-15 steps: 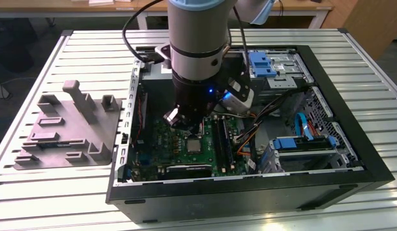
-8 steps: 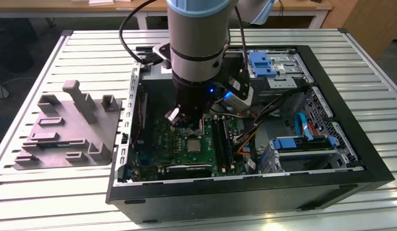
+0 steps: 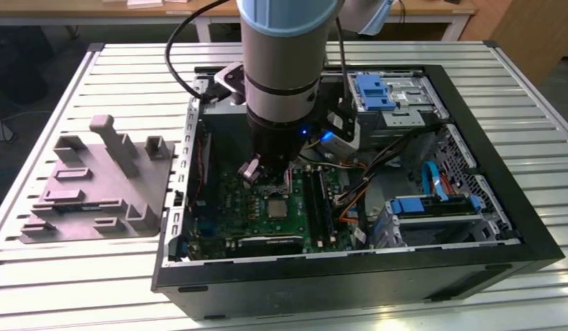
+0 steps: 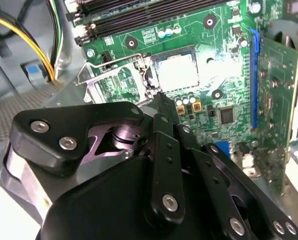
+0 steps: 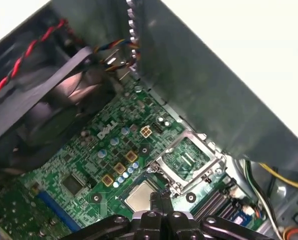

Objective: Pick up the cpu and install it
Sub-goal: 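Close the cpu cover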

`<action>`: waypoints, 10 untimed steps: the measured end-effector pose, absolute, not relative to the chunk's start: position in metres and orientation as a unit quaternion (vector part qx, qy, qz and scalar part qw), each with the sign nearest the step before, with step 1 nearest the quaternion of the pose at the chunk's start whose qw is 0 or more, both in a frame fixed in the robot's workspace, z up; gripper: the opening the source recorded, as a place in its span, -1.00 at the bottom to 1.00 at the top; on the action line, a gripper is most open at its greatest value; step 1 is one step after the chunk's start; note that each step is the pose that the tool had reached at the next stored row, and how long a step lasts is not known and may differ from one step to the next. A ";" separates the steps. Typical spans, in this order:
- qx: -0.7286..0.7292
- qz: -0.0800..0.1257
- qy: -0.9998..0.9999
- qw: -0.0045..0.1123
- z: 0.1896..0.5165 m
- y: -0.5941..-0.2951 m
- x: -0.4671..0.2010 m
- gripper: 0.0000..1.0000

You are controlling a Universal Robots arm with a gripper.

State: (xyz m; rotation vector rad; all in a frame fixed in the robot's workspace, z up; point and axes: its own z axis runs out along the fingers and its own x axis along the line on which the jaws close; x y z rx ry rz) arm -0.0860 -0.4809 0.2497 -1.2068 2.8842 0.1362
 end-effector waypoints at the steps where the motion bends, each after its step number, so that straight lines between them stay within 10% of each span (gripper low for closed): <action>1: -0.394 0.044 0.918 0.006 0.249 -0.481 -0.086 -0.79; 10: -0.410 0.061 0.910 0.008 0.248 -0.480 -0.075 -0.79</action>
